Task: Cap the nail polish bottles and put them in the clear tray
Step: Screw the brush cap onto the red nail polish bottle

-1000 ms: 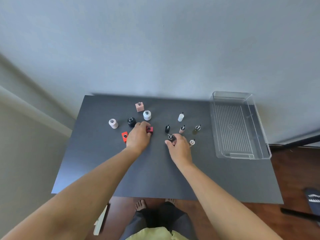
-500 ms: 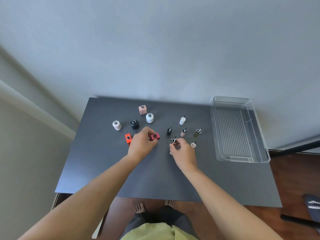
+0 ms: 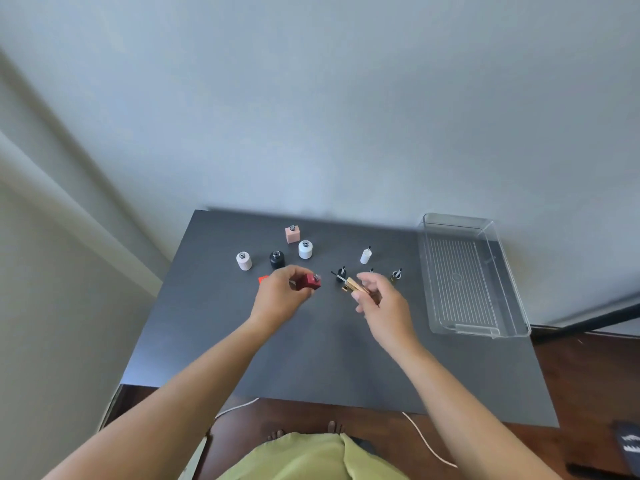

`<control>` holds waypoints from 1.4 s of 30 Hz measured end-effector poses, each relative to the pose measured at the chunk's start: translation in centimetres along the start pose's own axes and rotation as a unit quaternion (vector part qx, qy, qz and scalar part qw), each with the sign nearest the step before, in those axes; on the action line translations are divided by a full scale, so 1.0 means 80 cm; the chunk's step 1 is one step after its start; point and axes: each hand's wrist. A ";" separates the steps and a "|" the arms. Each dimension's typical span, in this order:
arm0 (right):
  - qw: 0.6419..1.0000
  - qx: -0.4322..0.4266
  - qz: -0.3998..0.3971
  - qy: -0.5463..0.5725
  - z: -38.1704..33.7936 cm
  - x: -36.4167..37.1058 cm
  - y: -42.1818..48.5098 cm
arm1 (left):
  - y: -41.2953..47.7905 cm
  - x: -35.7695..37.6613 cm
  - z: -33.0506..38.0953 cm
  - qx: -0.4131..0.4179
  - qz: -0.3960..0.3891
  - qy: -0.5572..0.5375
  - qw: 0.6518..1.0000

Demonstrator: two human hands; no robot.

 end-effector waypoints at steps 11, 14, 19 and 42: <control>0.997 -0.056 0.012 -0.057 -0.029 -0.001 0.005 | -0.003 -0.010 0.011 0.031 0.006 0.030 0.999; 0.996 -0.061 0.015 -0.068 -0.030 0.000 0.004 | -0.005 -0.011 0.012 0.035 0.005 0.029 0.999; 0.994 -0.068 0.009 -0.089 -0.034 -0.001 0.001 | -0.008 -0.009 0.014 0.037 0.000 0.036 0.999; 0.998 -0.046 -0.001 -0.049 -0.042 -0.019 0.008 | -0.012 0.001 0.035 0.057 -0.008 0.031 0.998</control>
Point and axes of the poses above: each hand's wrist, its own y-axis towards the middle knuckle, its own x-axis out of the palm, z = x × y, and after that the axes turned 9 degrees about -z, right-handed
